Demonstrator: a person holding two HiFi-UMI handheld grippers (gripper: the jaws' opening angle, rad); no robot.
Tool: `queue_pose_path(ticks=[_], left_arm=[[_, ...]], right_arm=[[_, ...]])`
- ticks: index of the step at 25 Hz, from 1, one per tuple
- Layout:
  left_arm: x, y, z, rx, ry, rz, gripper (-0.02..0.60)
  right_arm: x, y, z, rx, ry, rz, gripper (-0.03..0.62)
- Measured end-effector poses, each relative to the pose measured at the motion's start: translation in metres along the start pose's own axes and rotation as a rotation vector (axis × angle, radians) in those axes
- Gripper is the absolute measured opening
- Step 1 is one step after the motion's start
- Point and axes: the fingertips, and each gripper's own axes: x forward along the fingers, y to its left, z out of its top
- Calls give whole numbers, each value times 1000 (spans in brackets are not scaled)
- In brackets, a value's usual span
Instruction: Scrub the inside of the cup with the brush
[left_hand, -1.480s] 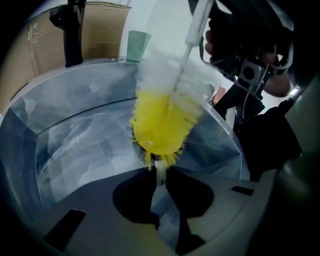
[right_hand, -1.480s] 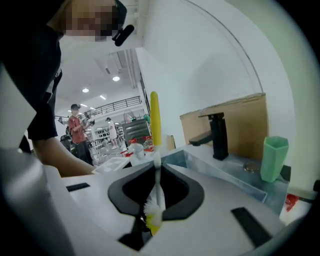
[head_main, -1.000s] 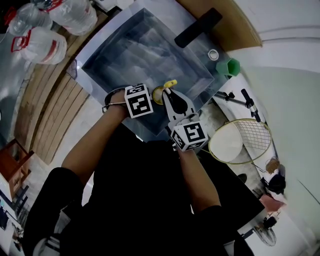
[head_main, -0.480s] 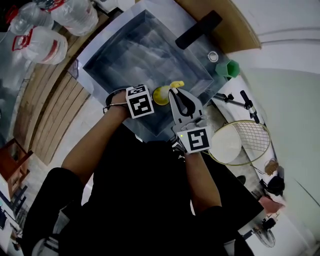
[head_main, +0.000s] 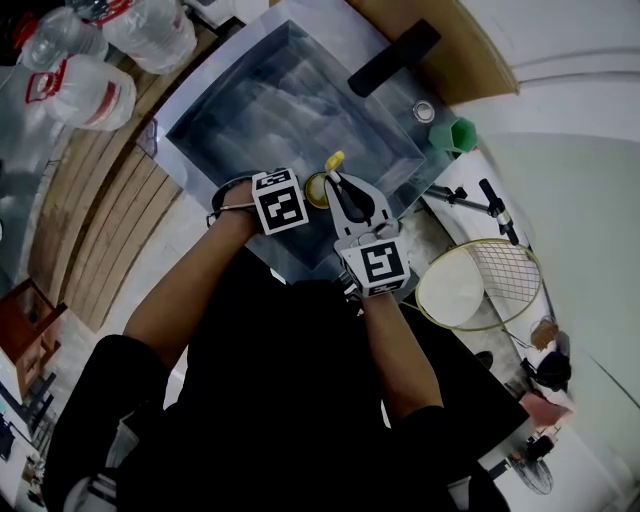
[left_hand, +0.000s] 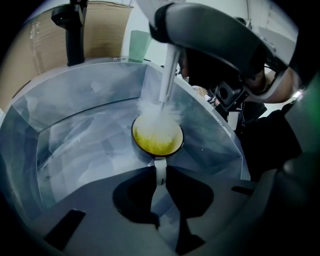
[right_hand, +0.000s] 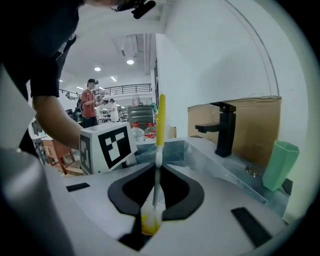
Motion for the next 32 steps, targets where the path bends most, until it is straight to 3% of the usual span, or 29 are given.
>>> queue_pose_path(ticks=[8,16,21,24,27,32], left_arm=[[0,-5,-2,-18,-6,-21,72],[-1,-1,1,-10,-8,0,72],[2,-5,-1,-21,6,-22,72],[-1,1,3,-10,-7,7,72],[0,-5,-2,-34,-4,-23,72],[0,-3,-1,-41,-9,-18,72]], right_arm=[[-58,-24,36,43,-79,-77,48],[-30,-7,-24,117,45,-47,48],[-27,-7,-18,101,55,-23,48],[-45,-5,4,103,11,-23,48],[-66,2,28,103,-27,-13,48],[-75,12,16,113,10,5,48]])
